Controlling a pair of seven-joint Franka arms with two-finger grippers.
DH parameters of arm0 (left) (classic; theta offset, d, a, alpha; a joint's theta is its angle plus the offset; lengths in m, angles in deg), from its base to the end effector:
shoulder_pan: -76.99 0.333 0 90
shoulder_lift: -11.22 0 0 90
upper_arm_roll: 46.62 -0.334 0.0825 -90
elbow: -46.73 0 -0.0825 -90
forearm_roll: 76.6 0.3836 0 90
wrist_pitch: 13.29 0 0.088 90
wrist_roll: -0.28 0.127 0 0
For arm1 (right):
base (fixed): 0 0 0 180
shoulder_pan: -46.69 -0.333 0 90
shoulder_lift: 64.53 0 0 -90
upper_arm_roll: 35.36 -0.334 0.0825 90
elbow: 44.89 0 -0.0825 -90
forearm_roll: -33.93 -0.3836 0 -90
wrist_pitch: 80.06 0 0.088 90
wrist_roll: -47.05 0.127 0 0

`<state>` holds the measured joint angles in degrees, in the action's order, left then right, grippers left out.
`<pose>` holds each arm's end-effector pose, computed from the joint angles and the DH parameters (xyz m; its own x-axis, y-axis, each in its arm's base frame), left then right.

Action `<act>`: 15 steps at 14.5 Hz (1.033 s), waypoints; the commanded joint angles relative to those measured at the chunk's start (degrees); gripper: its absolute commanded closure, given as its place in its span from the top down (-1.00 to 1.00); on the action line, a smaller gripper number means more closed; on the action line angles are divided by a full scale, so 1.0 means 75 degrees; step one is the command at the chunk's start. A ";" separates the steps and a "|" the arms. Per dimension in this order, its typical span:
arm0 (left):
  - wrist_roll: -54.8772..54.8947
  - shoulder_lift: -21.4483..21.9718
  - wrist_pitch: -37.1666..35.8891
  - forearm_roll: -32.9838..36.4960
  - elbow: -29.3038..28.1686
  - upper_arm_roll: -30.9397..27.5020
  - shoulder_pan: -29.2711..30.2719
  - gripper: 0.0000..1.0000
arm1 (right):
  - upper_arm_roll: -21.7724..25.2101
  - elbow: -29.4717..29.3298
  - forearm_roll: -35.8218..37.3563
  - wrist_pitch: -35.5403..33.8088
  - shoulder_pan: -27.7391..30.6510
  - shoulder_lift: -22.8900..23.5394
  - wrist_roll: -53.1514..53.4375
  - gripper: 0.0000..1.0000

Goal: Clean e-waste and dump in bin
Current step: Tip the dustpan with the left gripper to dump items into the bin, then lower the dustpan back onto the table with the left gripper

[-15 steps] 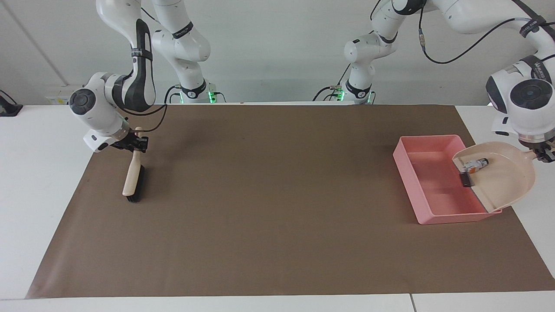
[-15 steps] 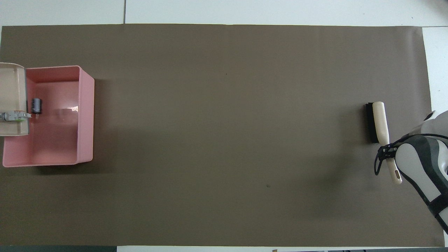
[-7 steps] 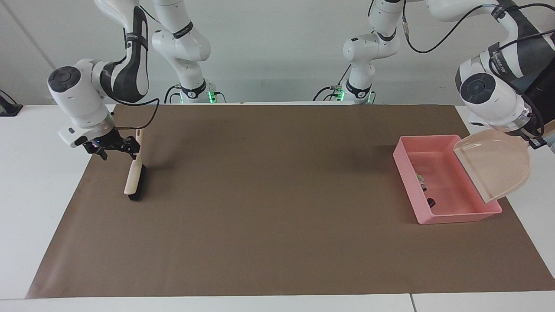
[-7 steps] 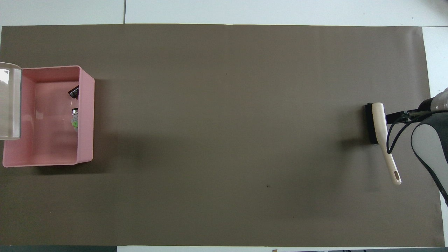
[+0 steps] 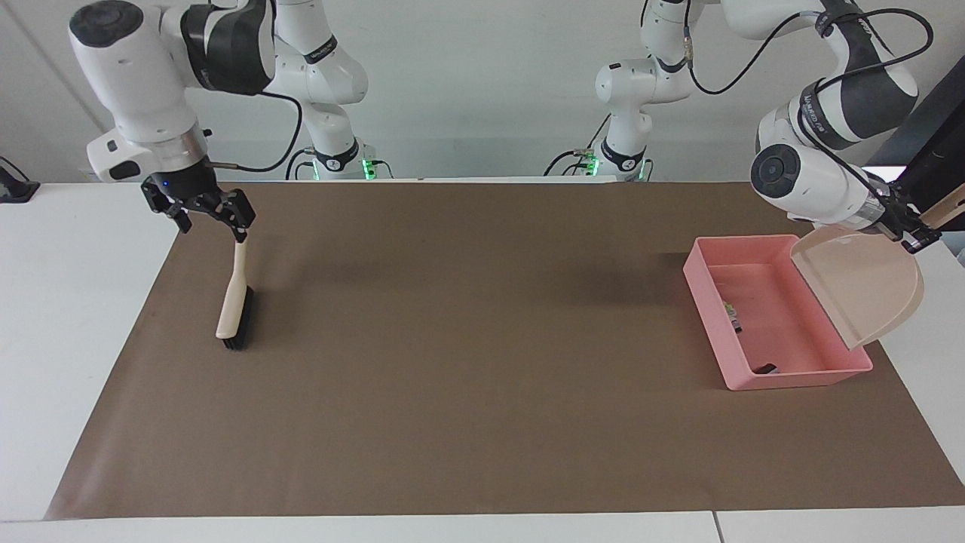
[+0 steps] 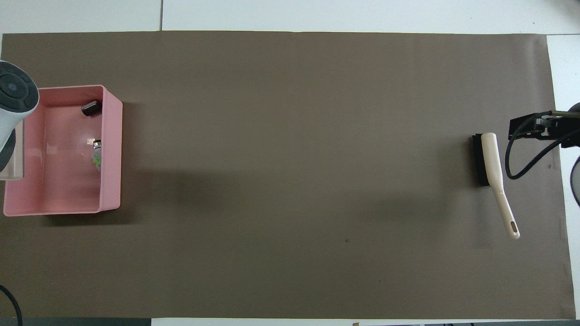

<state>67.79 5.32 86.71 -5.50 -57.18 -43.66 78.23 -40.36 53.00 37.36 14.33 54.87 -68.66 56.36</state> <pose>0.5983 0.0872 0.5336 0.0546 -0.3688 -0.9279 -0.9951 0.0571 -0.0813 0.5348 -0.0353 0.6033 0.9771 -0.2116 0.0211 -0.2125 -0.9751 0.0634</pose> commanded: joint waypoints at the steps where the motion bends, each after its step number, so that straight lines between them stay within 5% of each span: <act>1: -0.0130 0.0178 -0.0161 0.0351 -0.0160 -0.0067 -0.0258 -1.00 | -0.0024 -0.1705 -0.0200 -0.1404 0.0105 0.0748 0.0072 0.99; 5: 0.0091 0.0225 0.0061 0.0061 -0.0090 -0.0078 0.0033 -1.00 | -0.0013 -0.0878 -0.0235 -0.1137 0.0163 0.0375 -0.0034 0.99; 10: 0.1181 0.0319 0.0601 -0.2093 0.0297 -0.0090 0.0246 -1.00 | 0.0406 -0.0923 -0.0271 -0.0938 -0.0455 0.0398 -0.0280 0.99; 15: 0.2167 0.0283 0.0612 -0.5174 0.0579 -0.0090 0.0211 -1.00 | 0.0971 -0.0830 -0.0259 -0.0903 -0.1161 0.0363 -0.0385 0.99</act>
<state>81.67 6.99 90.51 -38.36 -53.20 -44.24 79.82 -34.41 45.45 36.09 6.73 46.71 -65.00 55.47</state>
